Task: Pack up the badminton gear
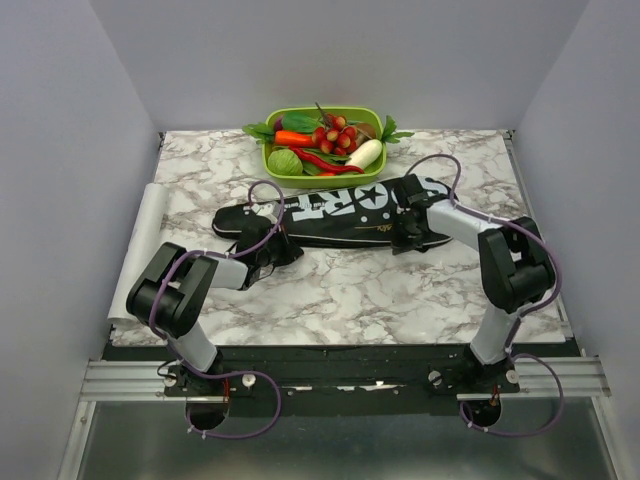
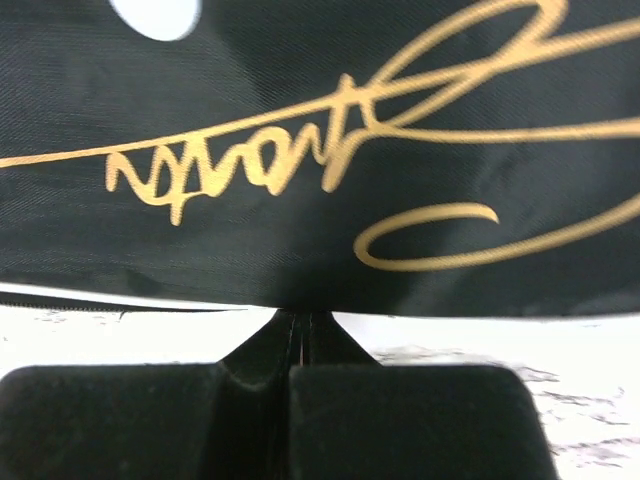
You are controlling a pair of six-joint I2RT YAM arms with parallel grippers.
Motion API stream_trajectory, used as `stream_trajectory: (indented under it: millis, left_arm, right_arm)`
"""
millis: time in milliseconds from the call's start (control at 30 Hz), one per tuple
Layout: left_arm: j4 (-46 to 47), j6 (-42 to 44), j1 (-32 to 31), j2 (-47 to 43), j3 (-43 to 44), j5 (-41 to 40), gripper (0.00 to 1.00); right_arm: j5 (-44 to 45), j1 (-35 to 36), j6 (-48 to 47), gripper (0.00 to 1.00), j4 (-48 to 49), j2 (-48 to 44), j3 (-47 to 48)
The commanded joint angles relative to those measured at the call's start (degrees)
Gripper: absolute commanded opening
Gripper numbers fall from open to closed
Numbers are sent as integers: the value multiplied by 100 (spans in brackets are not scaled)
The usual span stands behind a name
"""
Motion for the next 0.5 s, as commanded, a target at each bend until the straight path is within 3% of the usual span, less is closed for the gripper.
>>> stream_trajectory:
  millis: [0, 200, 467]
  left_arm:
    - [-398, 143, -6, 223, -101, 173, 3]
    - [-424, 170, -15, 214, -83, 217, 3]
    - [-529, 258, -94, -207, -92, 472, 4]
  right_arm:
    - [-554, 457, 450, 1, 358, 534, 498]
    - [-661, 959, 985, 1, 324, 1193, 1333]
    - [201, 784, 1408, 1, 200, 756, 975]
